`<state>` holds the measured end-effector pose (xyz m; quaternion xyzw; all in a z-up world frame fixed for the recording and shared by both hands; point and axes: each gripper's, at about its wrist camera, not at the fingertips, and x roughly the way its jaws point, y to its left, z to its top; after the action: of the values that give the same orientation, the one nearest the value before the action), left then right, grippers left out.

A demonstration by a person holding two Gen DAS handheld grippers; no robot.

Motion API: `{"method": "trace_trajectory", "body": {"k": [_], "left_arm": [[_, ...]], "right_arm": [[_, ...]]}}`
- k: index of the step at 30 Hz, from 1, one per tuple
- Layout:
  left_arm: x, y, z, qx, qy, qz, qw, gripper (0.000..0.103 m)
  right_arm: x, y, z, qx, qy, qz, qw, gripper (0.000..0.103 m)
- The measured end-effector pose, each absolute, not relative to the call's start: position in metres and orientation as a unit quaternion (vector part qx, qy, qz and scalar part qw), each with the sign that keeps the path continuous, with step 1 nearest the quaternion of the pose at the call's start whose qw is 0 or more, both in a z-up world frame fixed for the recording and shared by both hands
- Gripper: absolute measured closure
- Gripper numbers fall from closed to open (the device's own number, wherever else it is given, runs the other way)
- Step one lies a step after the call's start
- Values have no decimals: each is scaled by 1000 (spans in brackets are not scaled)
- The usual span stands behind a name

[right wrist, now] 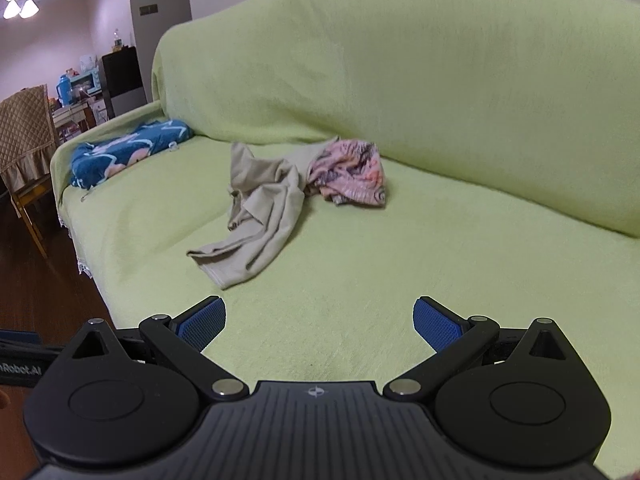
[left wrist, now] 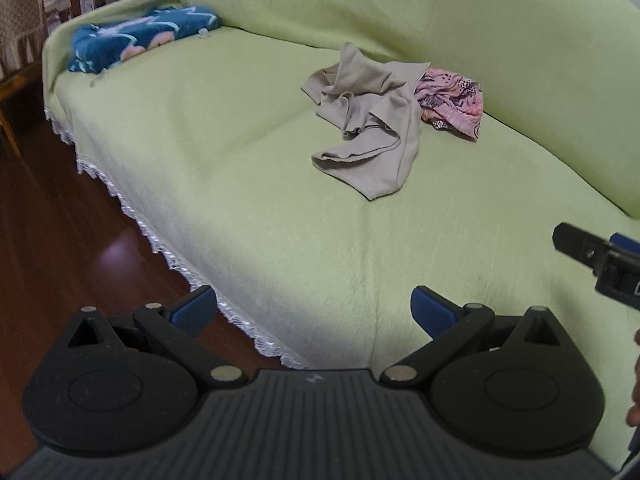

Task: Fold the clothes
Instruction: 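Move both grippers toward the crumpled beige top on the sofa, then grasp the beige top's hem with the left gripper while the right gripper approaches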

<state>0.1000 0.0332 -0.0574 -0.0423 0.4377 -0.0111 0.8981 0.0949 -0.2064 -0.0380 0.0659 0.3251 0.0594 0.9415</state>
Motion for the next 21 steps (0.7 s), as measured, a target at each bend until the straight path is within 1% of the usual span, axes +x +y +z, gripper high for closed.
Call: {"method": "trace_trajectory", "body": {"k": [4, 8, 13, 14, 15, 16, 18, 19, 21], "left_arm": [[123, 32, -72, -24, 425, -13, 905, 1], [150, 35, -86, -9, 406, -22, 914, 1], [182, 46, -102, 32, 374, -49, 926, 2], [188, 50, -105, 36, 370, -54, 927, 2], [192, 53, -107, 35, 364, -60, 929, 4], [195, 57, -109, 35, 359, -67, 930, 7], [204, 61, -114, 37, 353, -81, 931, 8], [209, 61, -116, 44, 350, -90, 931, 10], [215, 56, -122, 69, 337, -114, 932, 13]], "right_arm": [[118, -206, -60, 67, 336, 69, 937, 0], [146, -203, -81, 73, 328, 104, 936, 0], [176, -176, -106, -3, 305, 145, 941, 0], [180, -168, -111, -27, 295, 156, 942, 2], [183, -160, -116, -54, 286, 166, 942, 8], [186, -151, -121, -81, 277, 176, 941, 11], [193, -136, -131, -128, 268, 189, 936, 22], [197, -129, -136, -146, 265, 194, 933, 24], [205, -125, -142, -146, 265, 204, 931, 29]]}}
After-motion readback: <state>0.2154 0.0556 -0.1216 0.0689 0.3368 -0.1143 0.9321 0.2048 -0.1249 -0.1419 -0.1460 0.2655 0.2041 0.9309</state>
